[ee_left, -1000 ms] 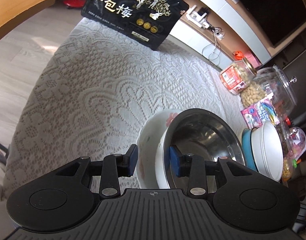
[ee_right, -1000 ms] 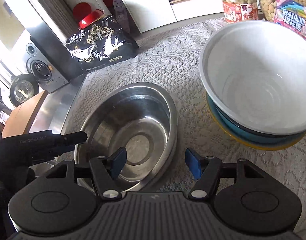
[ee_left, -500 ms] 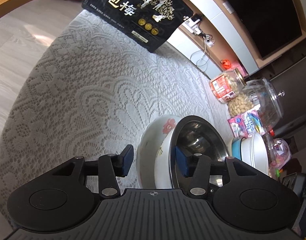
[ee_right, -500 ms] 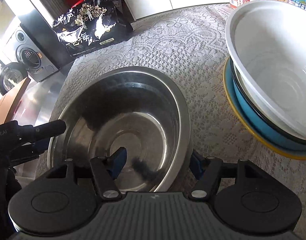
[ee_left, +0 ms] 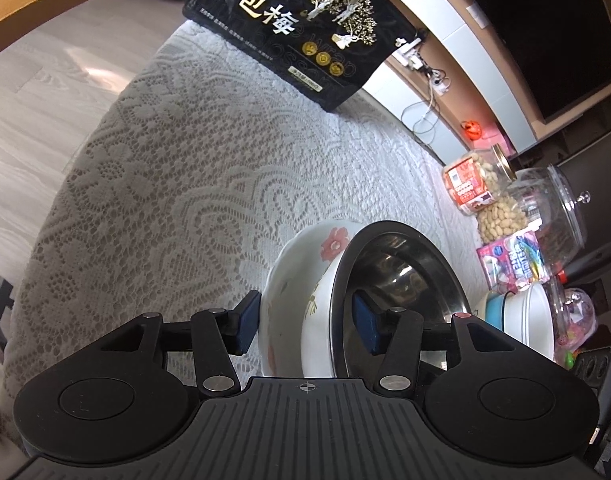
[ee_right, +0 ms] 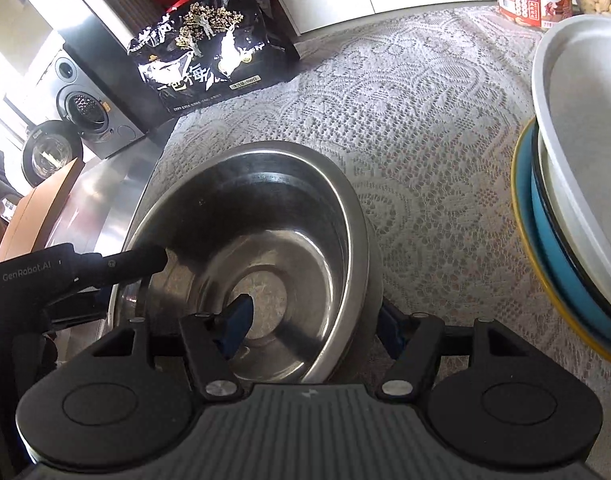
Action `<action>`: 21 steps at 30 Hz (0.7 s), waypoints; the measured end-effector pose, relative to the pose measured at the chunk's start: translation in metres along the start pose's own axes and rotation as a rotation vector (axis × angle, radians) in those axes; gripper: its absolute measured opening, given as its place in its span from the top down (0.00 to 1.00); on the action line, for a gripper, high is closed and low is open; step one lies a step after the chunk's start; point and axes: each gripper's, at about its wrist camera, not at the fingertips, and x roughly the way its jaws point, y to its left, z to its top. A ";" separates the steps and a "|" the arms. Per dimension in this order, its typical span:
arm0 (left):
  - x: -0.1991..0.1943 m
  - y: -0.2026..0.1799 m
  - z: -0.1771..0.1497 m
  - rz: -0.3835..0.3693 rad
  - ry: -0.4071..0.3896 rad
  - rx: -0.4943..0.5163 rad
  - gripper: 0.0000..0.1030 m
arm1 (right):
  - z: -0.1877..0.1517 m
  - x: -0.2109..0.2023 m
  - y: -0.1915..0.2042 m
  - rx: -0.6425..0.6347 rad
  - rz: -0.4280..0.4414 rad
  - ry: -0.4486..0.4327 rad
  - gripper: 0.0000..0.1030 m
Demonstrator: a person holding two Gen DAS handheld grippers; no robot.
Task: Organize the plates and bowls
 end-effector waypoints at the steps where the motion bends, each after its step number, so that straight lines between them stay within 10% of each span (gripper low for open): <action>1: -0.004 -0.003 -0.001 0.021 -0.014 0.013 0.49 | -0.004 -0.008 0.001 -0.028 -0.017 -0.018 0.36; 6: -0.037 -0.027 -0.002 0.097 -0.112 0.067 0.50 | -0.033 -0.060 -0.003 -0.155 -0.029 -0.128 0.34; 13: -0.048 -0.125 -0.019 0.016 -0.156 0.252 0.50 | -0.074 -0.159 -0.007 -0.327 -0.184 -0.453 0.30; 21: 0.031 -0.227 -0.043 -0.031 -0.033 0.441 0.50 | -0.041 -0.200 -0.116 0.005 -0.210 -0.425 0.19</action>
